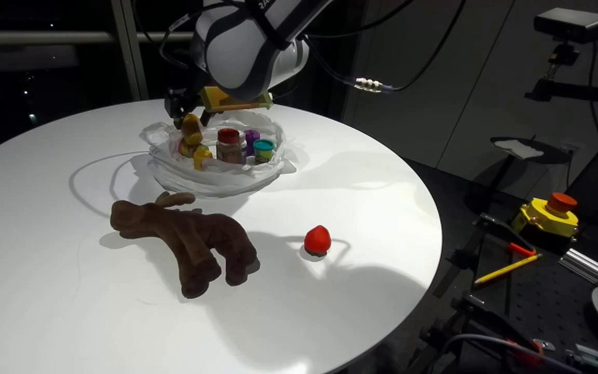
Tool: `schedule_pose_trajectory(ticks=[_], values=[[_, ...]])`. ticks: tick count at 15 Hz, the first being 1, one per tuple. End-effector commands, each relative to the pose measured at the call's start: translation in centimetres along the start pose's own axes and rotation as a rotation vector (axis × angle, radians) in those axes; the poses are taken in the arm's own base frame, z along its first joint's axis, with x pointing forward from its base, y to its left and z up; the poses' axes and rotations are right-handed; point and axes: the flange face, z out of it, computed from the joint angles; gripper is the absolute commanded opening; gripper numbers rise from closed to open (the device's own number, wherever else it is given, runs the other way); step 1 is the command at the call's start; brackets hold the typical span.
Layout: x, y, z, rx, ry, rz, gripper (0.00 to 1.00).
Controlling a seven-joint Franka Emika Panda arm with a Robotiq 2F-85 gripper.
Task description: Pick up the objects from the table and put them in the plastic bag.
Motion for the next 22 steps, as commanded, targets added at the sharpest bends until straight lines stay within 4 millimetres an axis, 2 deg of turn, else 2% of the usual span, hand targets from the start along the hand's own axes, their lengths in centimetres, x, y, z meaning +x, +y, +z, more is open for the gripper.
schedule_pose_trajectory(ticks=[1, 2, 7, 10, 13, 16, 19, 22], values=[[0.6, -0.3, -3.1, -0.002, 0.069, -0.03, 0.94], [0.7, -0.3, -3.9, 0.002, 0.086, -0.031, 1.0], [0.2, -0.1, -9.8, 0.026, 0.155, -0.018, 1.0], [-0.7, 0.7, -14.6, 0.035, 0.096, 0.042, 1.0], [-2.8, 1.5, -18.4, 0.025, -0.011, 0.082, 1.0], [-6.9, 1.8, -22.1, 0.015, -0.18, 0.069, 1.0], [-11.5, 1.2, -22.8, -0.021, -0.367, 0.052, 1.0], [-15.9, 0.1, -21.0, -0.063, -0.529, 0.031, 1.0]])
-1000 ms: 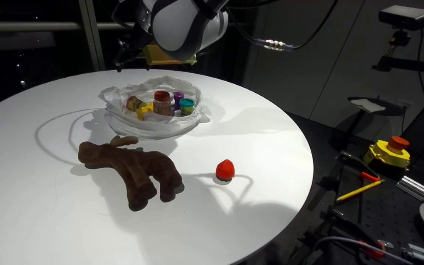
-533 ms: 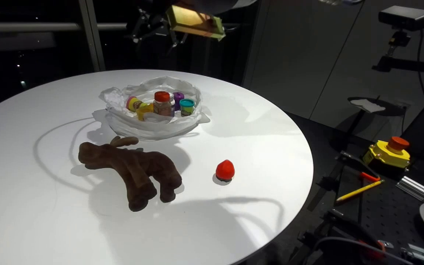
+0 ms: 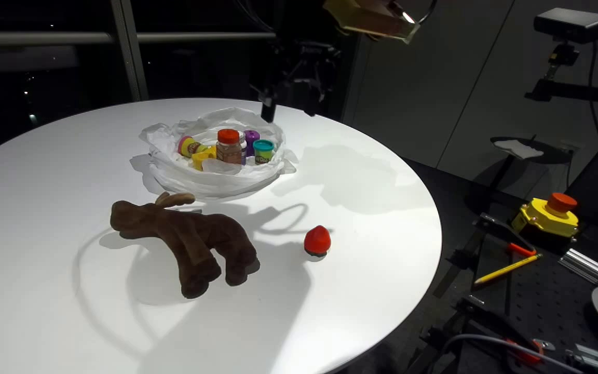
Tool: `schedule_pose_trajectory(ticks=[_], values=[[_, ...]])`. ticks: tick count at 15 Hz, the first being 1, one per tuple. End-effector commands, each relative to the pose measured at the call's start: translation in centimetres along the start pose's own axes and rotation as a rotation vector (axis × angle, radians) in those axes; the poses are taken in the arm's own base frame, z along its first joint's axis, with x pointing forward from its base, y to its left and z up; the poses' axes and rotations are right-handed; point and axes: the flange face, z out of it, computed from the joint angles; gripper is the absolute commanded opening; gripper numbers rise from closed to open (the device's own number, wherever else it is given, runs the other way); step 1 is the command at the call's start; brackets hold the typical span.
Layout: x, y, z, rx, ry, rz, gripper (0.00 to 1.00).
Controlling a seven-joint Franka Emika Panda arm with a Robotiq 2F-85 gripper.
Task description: Pick up the objects from the table and put them in the plastic bag.
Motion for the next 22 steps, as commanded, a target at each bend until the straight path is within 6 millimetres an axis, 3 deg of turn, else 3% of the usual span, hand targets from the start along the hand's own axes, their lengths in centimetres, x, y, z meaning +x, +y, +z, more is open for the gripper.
schedule_pose_trajectory(ticks=[1, 5, 9, 15, 16, 17, 22], values=[[-3.5, -1.0, 3.2, -0.032, -0.133, 0.003, 1.0], [-5.2, -2.3, 8.0, -0.029, -0.21, 0.003, 1.0], [-6.6, -1.4, 12.6, -0.071, -0.285, 0.042, 1.0], [-7.5, -1.5, 15.6, -0.049, -0.29, 0.07, 1.0], [-7.4, -1.5, 15.8, -0.04, -0.268, 0.074, 0.92], [-7.3, -1.5, 16.0, -0.033, -0.249, 0.076, 0.74], [-7.7, -1.2, 16.3, -0.046, -0.256, 0.092, 0.31]])
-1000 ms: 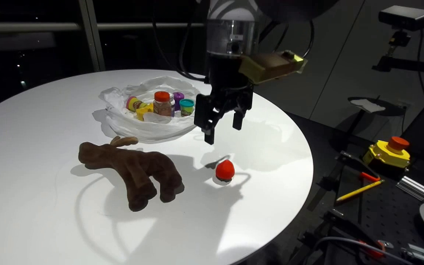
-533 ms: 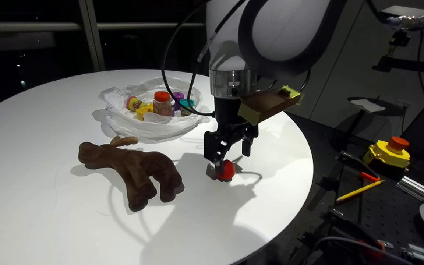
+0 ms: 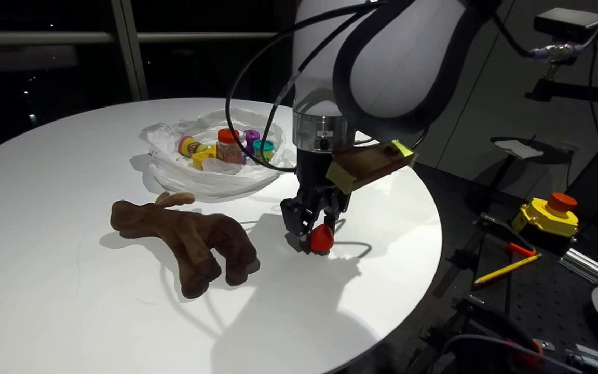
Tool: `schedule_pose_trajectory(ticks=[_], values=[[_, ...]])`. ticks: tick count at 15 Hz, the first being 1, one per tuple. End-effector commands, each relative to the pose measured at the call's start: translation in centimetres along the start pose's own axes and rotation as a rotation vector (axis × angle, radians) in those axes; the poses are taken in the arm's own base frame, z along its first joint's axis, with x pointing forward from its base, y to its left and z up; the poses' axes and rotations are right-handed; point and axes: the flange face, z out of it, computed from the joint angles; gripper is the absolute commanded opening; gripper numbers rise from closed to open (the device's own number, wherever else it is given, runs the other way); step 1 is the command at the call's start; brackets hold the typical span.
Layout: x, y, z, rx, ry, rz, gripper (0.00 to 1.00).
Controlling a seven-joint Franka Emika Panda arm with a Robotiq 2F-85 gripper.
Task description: Pick up the objects from the table and put them in the plastic bag.
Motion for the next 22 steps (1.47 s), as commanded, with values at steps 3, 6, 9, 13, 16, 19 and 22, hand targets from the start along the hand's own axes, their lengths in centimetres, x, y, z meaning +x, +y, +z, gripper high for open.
schedule_pose_trajectory(ticks=[3, 6, 9, 13, 16, 19, 22], values=[[-0.1, 0.0, -1.3, 0.004, 0.018, 0.049, 0.22], [1.1, 0.8, -3.6, 0.012, 0.053, 0.079, 0.21], [4.3, 2.1, -9.0, 0.024, 0.173, 0.108, 0.21], [10.8, 3.8, -15.5, 0.072, 0.372, 0.13, 0.21], [14.1, 4.5, -15.3, 0.117, 0.407, 0.167, 0.21], [16.2, 5.2, -13.6, 0.144, 0.443, 0.21, 0.21], [18.2, 5.1, -13.4, 0.196, 0.532, 0.268, 0.21]])
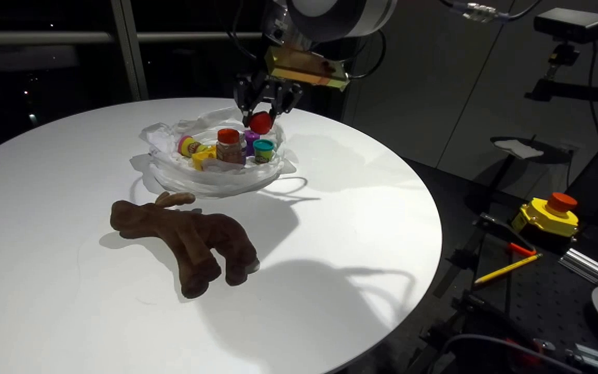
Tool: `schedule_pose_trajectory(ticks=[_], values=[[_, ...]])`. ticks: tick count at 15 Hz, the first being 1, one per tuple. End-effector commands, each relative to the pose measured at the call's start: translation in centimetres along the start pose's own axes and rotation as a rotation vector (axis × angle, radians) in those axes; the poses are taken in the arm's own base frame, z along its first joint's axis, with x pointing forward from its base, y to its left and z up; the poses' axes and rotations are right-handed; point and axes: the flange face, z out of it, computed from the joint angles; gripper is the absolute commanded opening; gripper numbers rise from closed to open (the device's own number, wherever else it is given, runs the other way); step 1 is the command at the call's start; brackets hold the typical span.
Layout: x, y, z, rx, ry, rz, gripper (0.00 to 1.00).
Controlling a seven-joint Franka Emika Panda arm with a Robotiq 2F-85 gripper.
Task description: Pick up the objects from the table and put them in the plastic bag.
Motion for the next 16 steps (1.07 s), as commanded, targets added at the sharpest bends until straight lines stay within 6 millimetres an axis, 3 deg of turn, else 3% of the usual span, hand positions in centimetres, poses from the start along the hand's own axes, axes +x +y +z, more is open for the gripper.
schedule_pose_trajectory(ticks=[1, 7, 14, 15, 16], values=[[3.1, -1.4, 0.5, 0.072, 0.131, 0.061, 0.21], [6.1, -1.3, 1.7, 0.03, 0.26, 0.019, 0.21], [5.6, 0.2, 5.6, -0.06, 0.228, -0.011, 0.24], [5.5, 0.2, 5.7, -0.064, 0.224, -0.013, 0.71], [5.5, 0.3, 5.8, -0.065, 0.224, -0.011, 0.71]])
